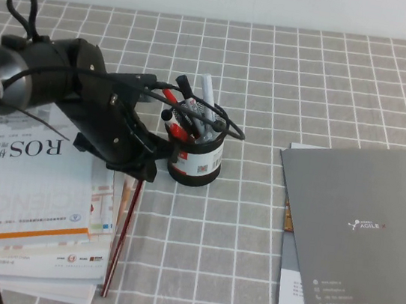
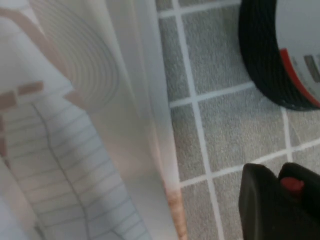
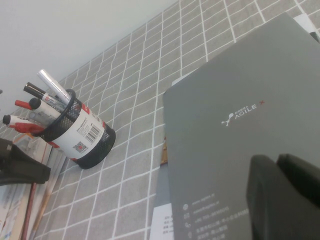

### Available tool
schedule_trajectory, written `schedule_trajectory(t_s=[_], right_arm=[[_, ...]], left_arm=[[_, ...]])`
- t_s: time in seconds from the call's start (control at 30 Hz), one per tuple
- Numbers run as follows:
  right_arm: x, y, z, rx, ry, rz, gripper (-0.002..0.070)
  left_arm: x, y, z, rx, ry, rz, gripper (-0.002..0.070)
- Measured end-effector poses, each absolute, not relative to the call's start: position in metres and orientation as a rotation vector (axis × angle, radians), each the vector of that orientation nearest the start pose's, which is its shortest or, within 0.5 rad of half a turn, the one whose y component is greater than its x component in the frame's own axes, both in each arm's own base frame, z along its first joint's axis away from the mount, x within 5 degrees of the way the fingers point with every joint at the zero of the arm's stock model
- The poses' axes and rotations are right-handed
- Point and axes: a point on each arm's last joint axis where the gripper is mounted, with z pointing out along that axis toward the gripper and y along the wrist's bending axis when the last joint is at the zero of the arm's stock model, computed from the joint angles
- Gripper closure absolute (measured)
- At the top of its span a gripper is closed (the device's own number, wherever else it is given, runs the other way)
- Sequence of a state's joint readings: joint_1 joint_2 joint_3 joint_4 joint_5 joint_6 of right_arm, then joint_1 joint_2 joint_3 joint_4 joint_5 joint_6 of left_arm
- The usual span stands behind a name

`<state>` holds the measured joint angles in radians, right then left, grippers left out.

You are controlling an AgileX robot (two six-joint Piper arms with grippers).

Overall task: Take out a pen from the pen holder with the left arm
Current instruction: 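Take a marker out of the pen holder and lay it on the table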

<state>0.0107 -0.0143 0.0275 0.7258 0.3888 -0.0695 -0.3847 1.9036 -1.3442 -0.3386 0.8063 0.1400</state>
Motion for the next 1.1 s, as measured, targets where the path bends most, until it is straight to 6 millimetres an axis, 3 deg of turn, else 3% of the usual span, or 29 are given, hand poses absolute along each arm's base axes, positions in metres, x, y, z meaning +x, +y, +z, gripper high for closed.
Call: schedule_trajectory(t_s=[0.3,0.43,0.53,0.67,0.83,0.97,1.1], right_arm=[[0.051,0.023,0.178,0.369,1.801,0.674,0.0689],[0.051,0.023,0.178,0.369,1.801,0.674,0.0689],[0.051,0.023,0.178,0.369,1.801,0.674,0.0689],[0.051,0.023,0.178,0.369,1.801,0.674,0.0689],[0.051,0.023,0.178,0.369,1.801,0.674,0.0689],[0.051,0.023,0.178,0.369,1.801,0.674,0.0689],[0.051,0.023,0.178,0.369,1.801,0.674,0.0689]], left_arm=[[0.360,-0.150,0.199,0.393,2.828,-0.438,0.0446],[0.359,-0.145,0.199,0.420,2.851,-0.434,0.0411],[0.354,-0.144,0.212,0.474,2.825,-0.433,0.0407],[0.341,-0.136,0.253,0.534,2.730,-0.391,0.0452],[0.306,-0.116,0.314,0.598,2.586,-0.281,0.0631],[0.267,-0.101,0.341,0.573,2.503,-0.265,0.0666],[0.224,-0.087,0.352,0.537,2.442,-0.275,0.0673]])
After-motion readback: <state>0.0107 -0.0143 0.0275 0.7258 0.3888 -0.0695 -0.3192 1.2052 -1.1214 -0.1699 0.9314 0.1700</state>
